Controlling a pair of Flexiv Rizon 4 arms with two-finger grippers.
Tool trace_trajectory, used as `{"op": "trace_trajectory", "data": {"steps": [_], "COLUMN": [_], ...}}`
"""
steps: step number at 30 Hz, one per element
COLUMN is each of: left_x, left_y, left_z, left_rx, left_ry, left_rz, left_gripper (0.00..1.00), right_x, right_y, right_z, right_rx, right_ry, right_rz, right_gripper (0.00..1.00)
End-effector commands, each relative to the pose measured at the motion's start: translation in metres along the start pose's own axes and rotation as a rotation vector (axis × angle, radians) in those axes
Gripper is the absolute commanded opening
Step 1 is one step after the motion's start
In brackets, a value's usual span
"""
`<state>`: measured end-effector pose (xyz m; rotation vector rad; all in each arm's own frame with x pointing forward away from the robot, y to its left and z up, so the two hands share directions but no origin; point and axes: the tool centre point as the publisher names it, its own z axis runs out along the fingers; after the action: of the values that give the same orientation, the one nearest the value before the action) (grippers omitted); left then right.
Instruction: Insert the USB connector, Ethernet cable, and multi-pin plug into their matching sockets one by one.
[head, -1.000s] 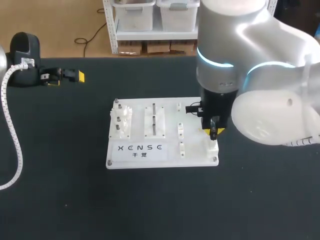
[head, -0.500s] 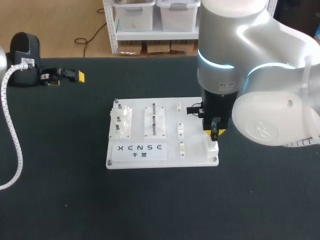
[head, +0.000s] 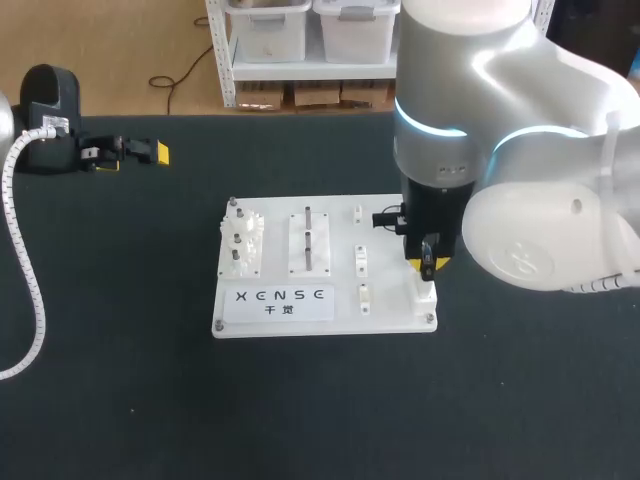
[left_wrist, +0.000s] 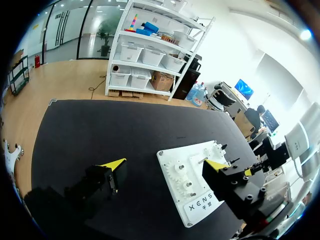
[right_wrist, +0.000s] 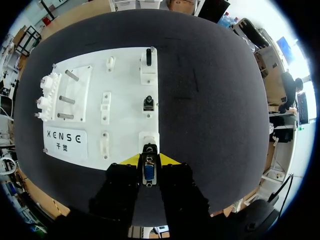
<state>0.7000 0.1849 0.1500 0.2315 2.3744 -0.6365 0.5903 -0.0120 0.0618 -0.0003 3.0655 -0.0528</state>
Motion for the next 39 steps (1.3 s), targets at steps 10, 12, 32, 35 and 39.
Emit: {"op": "trace_trajectory", "data": {"steps": [10, 12, 32, 35, 39], "left_x": [0.0, 0.0, 0.0, 0.0, 0.0], "left_y": [0.0, 0.0, 0.0, 0.0, 0.0], "left_z": [0.0, 0.0, 0.0, 0.0, 0.0], "left_rx": [0.0, 0.0, 0.0, 0.0, 0.0], "left_ry": [0.0, 0.0, 0.0, 0.0, 0.0], "left_rz": [0.0, 0.0, 0.0, 0.0, 0.0], "left_gripper": [1.0, 1.0, 1.0, 1.0, 1.0], "right_x": [0.0, 0.0003, 0.0012, 0.0007, 0.0001], "right_y": [0.0073, 0.0075, 0.011, 0.0113, 0.012], "right_z": [0.0048, 0.0054, 0.0061, 0.0054, 0.0044], "right_rx": [-0.008, -0.009, -0.013, -0.012, -0.012], "right_ry": [0.01, 0.012, 0.027, 0.025, 0.022], "right_rz": [-0.005, -0.004, 0.003, 0.002, -0.001], "right_gripper": [0.0, 0.0, 0.0, 0.0, 0.0]}}
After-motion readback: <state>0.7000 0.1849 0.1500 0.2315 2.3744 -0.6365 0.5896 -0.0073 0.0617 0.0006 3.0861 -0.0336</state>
